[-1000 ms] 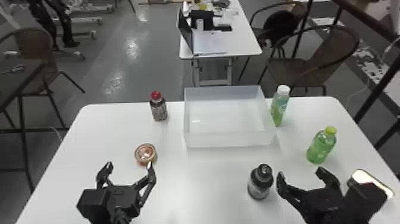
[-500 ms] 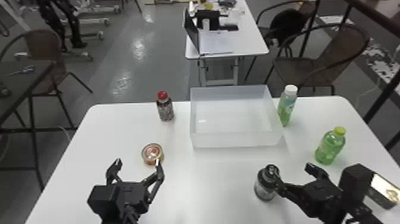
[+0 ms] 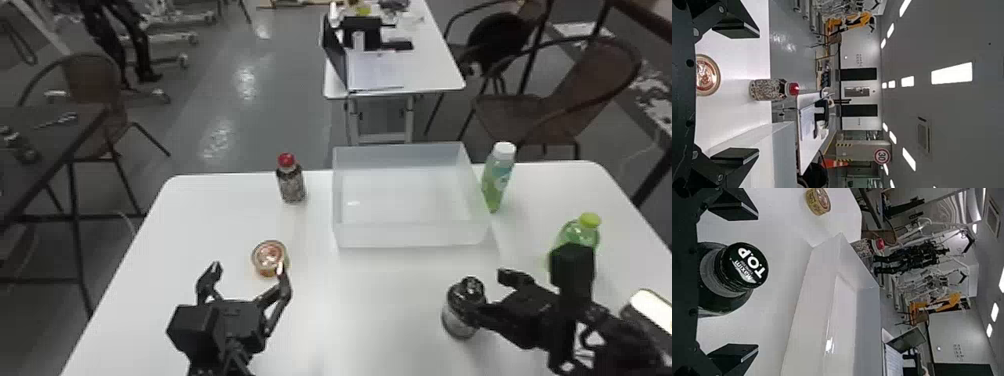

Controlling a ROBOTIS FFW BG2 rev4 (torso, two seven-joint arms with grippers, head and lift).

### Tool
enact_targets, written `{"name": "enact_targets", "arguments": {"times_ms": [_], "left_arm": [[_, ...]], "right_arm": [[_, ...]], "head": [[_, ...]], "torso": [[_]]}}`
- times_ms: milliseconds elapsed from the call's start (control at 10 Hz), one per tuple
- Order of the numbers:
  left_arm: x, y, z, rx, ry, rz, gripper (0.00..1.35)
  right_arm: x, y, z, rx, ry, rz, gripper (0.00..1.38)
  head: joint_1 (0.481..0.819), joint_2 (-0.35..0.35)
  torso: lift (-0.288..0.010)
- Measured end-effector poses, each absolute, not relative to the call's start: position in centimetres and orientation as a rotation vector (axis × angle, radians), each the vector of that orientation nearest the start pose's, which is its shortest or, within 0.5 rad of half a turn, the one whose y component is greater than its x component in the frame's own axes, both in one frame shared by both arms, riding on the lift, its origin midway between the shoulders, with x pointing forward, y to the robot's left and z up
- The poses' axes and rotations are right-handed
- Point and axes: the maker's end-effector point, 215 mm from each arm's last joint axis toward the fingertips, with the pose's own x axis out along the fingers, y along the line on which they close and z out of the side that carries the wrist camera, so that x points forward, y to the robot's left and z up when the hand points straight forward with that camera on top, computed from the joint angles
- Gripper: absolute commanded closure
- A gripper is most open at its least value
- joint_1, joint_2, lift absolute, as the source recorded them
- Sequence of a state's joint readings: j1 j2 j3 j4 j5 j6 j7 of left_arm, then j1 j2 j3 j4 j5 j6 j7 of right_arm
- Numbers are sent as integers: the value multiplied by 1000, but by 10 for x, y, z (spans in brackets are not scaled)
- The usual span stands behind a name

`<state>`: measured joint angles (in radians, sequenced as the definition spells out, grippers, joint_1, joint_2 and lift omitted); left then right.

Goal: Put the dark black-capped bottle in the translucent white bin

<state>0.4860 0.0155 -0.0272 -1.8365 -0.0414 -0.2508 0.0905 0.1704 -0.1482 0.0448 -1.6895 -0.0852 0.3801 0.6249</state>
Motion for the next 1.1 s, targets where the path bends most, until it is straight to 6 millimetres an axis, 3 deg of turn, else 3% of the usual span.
{"name": "enact_targets", "arguments": {"times_ms": [300,700,900,1100], "left_arm": [[438,230,-369,38,-36,48,231],[438,229,-369,36,-37,46,231],[438,229,-370,34,-37,45,231],[438,228,-370,32,-38,45,231]], "right_arm": [[468,-112,-489,69,535,757,113],[460,-110,-508,99,628,783,168],[460,-110,-511,94,640,782,697],[460,-110,-513,102,644,782,711]], "head": [[695,145],[695,148],[695,147],[695,147]], "torso": [[-35],[-34],[-34],[-34]]}}
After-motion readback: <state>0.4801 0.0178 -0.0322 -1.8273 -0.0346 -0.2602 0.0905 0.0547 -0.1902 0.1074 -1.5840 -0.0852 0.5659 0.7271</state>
